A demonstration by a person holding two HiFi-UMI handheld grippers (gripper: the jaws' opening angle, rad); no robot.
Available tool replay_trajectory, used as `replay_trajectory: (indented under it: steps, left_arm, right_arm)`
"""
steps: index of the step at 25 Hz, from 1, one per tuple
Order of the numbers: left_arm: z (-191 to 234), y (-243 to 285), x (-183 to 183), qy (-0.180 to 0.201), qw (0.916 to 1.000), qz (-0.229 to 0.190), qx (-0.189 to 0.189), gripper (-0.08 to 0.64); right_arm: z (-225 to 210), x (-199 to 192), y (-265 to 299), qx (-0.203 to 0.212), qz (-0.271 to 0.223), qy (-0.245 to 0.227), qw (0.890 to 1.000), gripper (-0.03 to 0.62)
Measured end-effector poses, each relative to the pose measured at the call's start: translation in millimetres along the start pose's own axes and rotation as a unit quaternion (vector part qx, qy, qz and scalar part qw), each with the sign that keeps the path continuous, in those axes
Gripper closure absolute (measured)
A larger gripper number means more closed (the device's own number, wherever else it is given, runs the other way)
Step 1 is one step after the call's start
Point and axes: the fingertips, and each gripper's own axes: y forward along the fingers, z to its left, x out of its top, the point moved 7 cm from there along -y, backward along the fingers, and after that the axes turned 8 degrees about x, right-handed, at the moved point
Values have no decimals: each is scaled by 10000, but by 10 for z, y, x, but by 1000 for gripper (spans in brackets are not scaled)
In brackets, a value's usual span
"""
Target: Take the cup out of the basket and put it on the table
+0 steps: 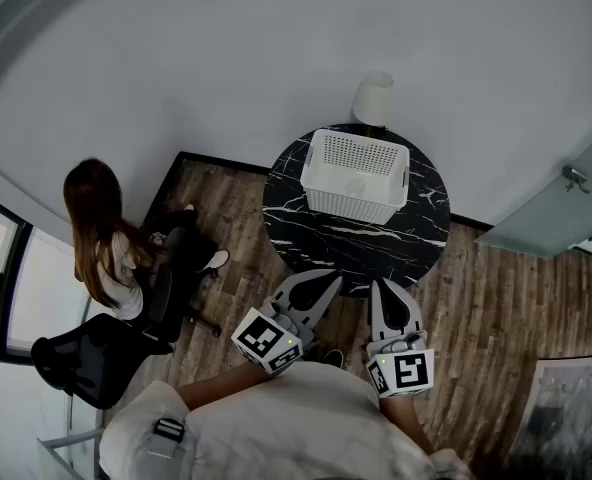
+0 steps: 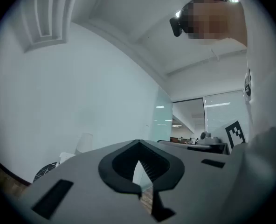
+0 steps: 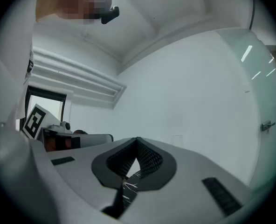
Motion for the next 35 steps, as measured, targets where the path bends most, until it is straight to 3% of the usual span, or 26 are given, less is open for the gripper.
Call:
replay_trajectory:
  steps: [5, 14, 35]
  left_arm:
    - [10, 35, -21, -17, 10000, 16, 12, 555]
    - [-111, 89, -44, 70, 10000, 63, 28, 555]
    - [-951, 369, -356, 156, 9997, 189, -4, 555]
  right_arm:
    - [-58, 1, -6, 31, -165, 215, 9996, 586]
    - [-144, 27, -123, 31, -190, 171, 9997, 586]
    - [-619, -74, -908, -19, -192, 371, 9991, 586]
